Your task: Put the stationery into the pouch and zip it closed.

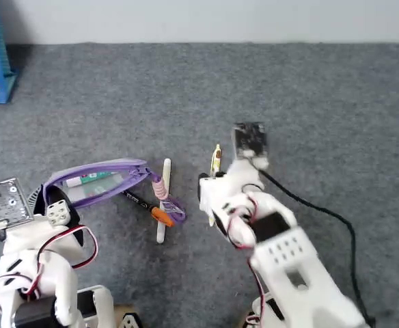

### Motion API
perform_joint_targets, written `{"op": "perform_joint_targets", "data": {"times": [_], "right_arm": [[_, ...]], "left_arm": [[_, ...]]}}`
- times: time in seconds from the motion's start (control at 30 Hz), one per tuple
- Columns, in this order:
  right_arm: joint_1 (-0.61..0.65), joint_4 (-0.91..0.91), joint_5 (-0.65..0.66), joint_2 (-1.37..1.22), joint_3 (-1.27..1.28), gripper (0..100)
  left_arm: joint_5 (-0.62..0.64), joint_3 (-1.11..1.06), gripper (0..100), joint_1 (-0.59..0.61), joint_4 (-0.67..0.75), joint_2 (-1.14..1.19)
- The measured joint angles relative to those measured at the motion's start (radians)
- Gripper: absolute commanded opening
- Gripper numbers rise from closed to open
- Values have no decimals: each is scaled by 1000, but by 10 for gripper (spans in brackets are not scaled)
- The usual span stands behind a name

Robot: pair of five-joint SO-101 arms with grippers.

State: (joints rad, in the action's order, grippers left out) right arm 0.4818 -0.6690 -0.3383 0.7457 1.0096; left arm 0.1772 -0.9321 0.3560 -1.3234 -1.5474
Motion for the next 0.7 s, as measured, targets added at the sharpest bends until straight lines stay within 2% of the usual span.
{"op": "perform_joint_targets", "data": {"times": [0.17,0.37,0.7], "right_arm": [[-34,0,0,-321,-187,100],[-75,0,0,-674,-453,254],[-98,-46,0,-988,-706,182]], "left_arm": [[0,0,10,0,0,0],[0,0,10,0,0,0],[0,0,10,0,0,0]]}}
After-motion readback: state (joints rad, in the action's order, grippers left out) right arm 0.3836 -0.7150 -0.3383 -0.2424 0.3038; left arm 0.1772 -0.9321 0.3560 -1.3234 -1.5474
